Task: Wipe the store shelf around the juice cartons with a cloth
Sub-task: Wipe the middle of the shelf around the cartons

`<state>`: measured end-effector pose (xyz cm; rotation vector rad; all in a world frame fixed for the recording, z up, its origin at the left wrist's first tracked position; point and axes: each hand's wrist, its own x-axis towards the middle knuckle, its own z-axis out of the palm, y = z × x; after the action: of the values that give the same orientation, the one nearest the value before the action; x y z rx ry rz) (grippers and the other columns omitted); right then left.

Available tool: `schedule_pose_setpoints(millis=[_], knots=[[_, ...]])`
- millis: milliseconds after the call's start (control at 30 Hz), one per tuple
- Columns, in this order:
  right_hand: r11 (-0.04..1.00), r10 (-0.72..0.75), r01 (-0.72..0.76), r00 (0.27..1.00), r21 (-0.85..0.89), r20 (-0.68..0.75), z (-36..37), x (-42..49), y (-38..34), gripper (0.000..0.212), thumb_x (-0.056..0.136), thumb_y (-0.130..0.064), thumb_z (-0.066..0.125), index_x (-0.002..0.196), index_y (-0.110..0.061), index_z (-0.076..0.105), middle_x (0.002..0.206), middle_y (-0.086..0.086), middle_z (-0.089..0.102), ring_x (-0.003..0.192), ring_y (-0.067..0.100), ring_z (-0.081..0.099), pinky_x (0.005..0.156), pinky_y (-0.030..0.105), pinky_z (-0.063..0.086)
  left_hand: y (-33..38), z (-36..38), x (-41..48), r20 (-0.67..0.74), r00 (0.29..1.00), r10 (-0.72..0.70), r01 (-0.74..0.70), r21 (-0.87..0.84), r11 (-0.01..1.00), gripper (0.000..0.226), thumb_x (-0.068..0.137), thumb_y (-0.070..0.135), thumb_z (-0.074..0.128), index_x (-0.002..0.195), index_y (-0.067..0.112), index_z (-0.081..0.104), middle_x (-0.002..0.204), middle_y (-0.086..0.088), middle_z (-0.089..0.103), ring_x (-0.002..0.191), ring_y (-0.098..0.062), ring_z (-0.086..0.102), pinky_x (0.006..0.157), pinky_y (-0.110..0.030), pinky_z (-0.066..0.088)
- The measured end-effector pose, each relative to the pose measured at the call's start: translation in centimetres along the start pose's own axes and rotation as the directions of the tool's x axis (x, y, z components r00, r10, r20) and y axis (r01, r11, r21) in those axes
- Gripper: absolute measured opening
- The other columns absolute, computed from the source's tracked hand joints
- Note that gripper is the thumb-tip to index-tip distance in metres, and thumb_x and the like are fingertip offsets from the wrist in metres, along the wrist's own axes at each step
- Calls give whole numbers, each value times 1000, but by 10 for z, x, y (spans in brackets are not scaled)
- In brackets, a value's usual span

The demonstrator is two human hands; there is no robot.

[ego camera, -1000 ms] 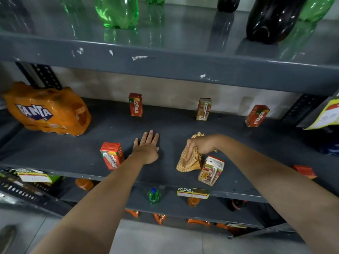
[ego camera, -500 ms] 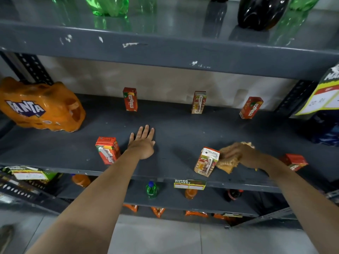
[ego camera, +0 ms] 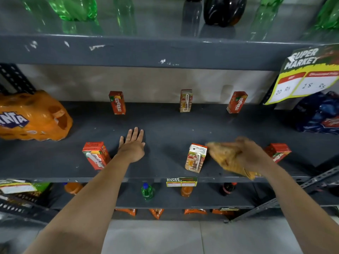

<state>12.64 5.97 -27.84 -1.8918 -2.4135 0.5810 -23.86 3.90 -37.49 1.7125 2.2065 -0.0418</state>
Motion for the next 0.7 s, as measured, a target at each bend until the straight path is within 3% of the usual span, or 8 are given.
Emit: schedule_pose_setpoints(millis=[67,200,300,400,467,533,600,700], knots=[[990,52,-59,997,-128,-56,9,12,-4,43,86,-32,51,129,-27,56,113,10,55,102,32,60,86,37,51,1,0,0,1,1000,-13,13,-3,1000,58,102,27,21,150,22,-11,159,1,-21,146,-19,-18,118,-46,-6],[966,211,-198,976,-167,62,42,0,-10,47,85,-12,45,131,-21,48,121,14,57,106,37,59,86,45,52,1,2,-1,-12,1000,-18,18,-11,1000,57,102,27,20,150,22,-11,159,1,-20,146,-18,-18,119,-45,-6],[976,184,-151,958,-158,221,36,-52,-20,23,85,-40,43,93,-28,61,83,-4,65,76,20,64,65,34,49,1,3,-1,-21,1000,-15,15,-24,1000,57,102,28,20,150,22,-11,159,1,-20,146,-18,-18,119,-45,-7],[995,102,-89,915,-50,391,26,-104,-60,13,86,-27,47,80,-24,58,74,-8,62,73,14,63,61,25,45,1,5,-2,-37,999,-10,9,-32,999,57,102,29,20,150,22,-10,159,1,-20,146,-18,-19,119,-45,-8],[995,-19,-11,950,96,313,30,-122,-95,12,83,-21,49,87,-27,58,82,-8,66,80,12,65,67,24,50,0,7,-2,-55,998,-8,5,-47,999,57,102,29,20,151,22,-9,159,1,-19,146,-18,-18,119,-45,-8],[983,-101,84,990,166,101,41,-120,-134,23,85,-24,49,106,-32,57,96,-8,66,85,16,66,77,32,56,-1,8,-2,-65,998,-4,0,-56,998,57,102,30,20,151,22,-7,159,1,-18,146,-18,-17,118,-46,-9],[986,-149,154,986,59,-76,49,-101,-170,43,90,-24,50,132,-32,44,120,0,54,88,25,68,75,34,57,-3,9,-1,-56,998,4,-7,-49,999,59,101,32,22,151,22,-7,160,0,-17,146,-19,-17,118,-47,-9],[990,-79,61,988,-130,-135,61,-53,-209,55,89,-8,55,141,-10,36,143,18,31,90,34,68,65,35,52,-6,12,2,-69,997,16,-17,-10,1000,64,100,38,28,151,22,-7,160,0,-17,147,-20,-16,117,-48,-8]])
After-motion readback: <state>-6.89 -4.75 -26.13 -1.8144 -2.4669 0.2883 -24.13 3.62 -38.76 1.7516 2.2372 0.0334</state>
